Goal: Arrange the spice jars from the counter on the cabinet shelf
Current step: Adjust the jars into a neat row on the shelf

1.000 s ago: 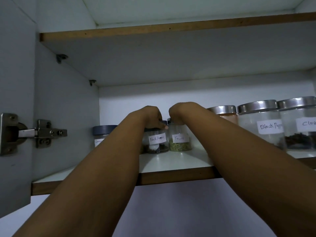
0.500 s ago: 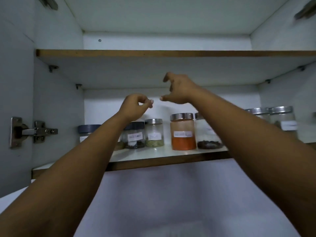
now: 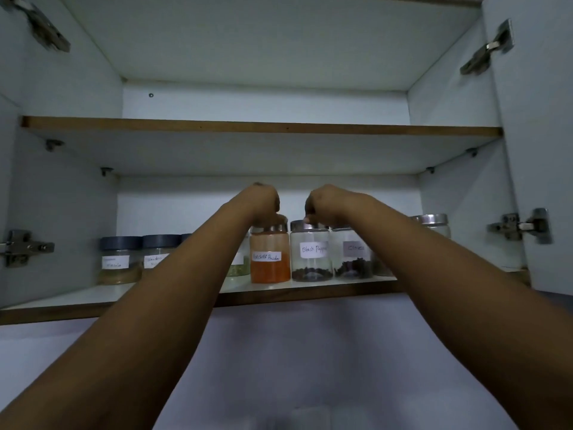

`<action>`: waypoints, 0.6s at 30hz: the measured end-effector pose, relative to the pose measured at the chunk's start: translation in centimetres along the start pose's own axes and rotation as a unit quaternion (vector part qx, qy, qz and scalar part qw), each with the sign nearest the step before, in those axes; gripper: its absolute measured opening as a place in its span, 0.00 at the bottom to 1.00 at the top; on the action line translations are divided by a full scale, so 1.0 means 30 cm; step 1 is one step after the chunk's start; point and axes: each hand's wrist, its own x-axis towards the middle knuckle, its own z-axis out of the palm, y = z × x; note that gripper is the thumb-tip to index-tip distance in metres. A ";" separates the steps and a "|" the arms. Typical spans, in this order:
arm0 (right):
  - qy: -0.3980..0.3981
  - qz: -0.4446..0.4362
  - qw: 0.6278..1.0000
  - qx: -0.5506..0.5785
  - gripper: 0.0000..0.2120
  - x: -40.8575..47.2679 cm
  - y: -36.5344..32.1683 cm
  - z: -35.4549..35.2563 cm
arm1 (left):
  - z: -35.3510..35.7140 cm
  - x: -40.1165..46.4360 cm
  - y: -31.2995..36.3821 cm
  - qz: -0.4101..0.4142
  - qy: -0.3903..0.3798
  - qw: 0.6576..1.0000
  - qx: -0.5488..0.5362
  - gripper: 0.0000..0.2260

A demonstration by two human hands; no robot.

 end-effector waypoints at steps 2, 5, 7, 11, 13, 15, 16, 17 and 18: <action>0.021 -0.012 0.999 -0.029 0.14 0.013 -0.010 0.018 | 0.024 -0.008 0.008 -0.007 -0.029 1.000 0.004 0.16; 0.023 -0.020 0.998 -0.047 0.12 0.041 -0.021 0.025 | 0.043 -0.007 -0.001 -0.005 -0.038 0.999 -0.006 0.14; 0.016 -0.013 0.997 -0.069 0.07 0.079 -0.021 0.047 | 0.049 0.014 -0.013 -0.011 -0.040 0.999 -0.008 0.13; -0.002 0.011 0.996 -0.083 0.06 0.203 -0.035 0.120 | 0.101 0.077 -0.044 -0.024 -0.059 0.998 -0.012 0.15; -0.013 0.022 0.996 -0.081 0.12 0.277 -0.042 0.152 | 0.134 0.116 -0.068 -0.034 -0.070 0.997 -0.021 0.15; -0.023 0.034 0.996 -0.082 0.12 0.340 -0.048 0.184 | 0.163 0.154 -0.092 -0.041 -0.075 0.996 -0.027 0.15; -0.027 0.039 0.996 -0.082 0.11 0.368 -0.051 0.201 | 0.180 0.170 -0.100 -0.044 -0.076 0.996 -0.029 0.15; -0.027 0.046 0.996 -0.078 0.10 0.398 -0.054 0.216 | 0.199 0.184 -0.108 -0.049 -0.075 0.996 -0.030 0.15; -0.026 0.052 0.995 -0.080 0.09 0.425 -0.057 0.229 | 0.218 0.198 -0.116 -0.053 -0.072 0.996 -0.030 0.14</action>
